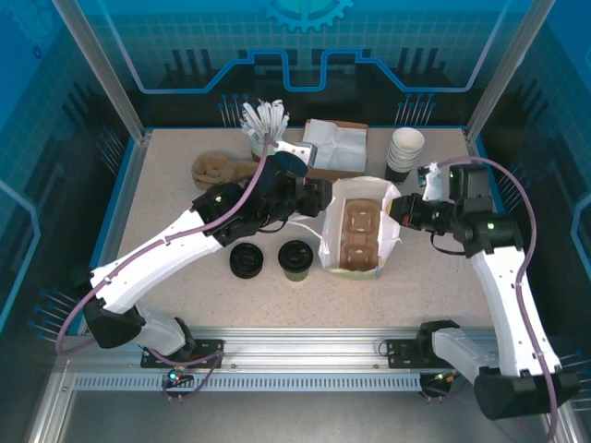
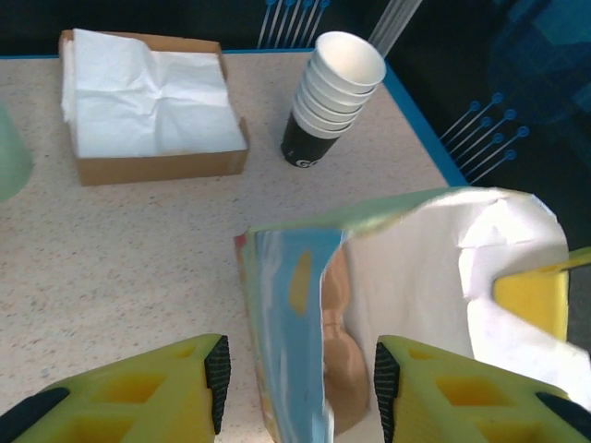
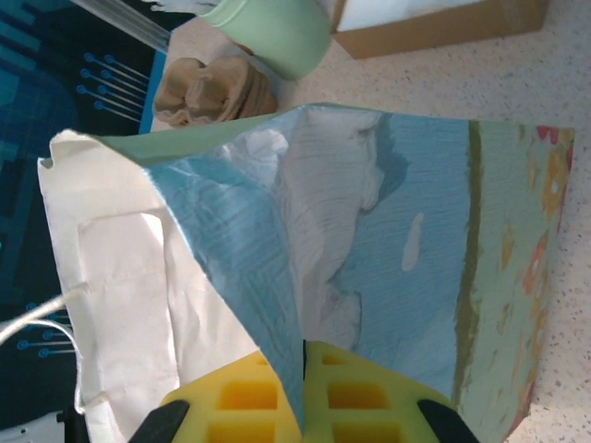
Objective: Pack the takeout coffee
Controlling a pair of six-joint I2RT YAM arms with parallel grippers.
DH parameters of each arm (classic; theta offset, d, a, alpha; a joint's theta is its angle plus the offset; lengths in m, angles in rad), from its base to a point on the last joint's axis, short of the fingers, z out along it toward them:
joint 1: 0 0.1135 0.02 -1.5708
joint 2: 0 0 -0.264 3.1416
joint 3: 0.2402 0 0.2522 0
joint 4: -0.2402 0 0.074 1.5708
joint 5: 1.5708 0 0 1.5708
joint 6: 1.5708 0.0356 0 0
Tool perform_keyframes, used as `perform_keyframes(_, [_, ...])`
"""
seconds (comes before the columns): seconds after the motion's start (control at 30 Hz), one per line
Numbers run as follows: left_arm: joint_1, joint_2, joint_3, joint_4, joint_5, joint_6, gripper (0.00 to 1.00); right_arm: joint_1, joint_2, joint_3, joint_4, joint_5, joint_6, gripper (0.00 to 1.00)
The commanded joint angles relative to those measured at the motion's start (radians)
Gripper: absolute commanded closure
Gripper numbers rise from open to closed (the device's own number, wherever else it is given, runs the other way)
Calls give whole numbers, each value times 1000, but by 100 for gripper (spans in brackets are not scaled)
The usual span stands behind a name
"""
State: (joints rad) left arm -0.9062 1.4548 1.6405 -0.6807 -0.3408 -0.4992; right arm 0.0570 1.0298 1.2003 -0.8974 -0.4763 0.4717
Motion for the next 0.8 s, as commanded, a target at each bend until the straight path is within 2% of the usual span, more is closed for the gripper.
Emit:
perform_keyframes(0.0, [24, -41, -16, -51, -22, -24, 52, -39, 79, 57, -114, -52, -2, 100])
perform_keyframes(0.1, [36, -43, -12, -84, -18, -25, 51, -46, 149, 102, -171, -23, -38, 100])
perform_keyframes(0.37, [60, -73, -30, -137, -20, -21, 46, -43, 221, 214, -319, 215, -89, 98])
perform_keyframes(0.47, [65, -84, -40, -151, -19, -16, 45, -42, 231, 236, -348, 261, -102, 91])
perform_keyframes(0.63, [65, -117, -81, -149, -7, 8, 38, -37, 234, 272, -369, 300, -115, 67])
perform_keyframes(0.77, [66, -175, -156, -127, -4, 44, 31, -37, 240, 315, -394, 332, -129, 58])
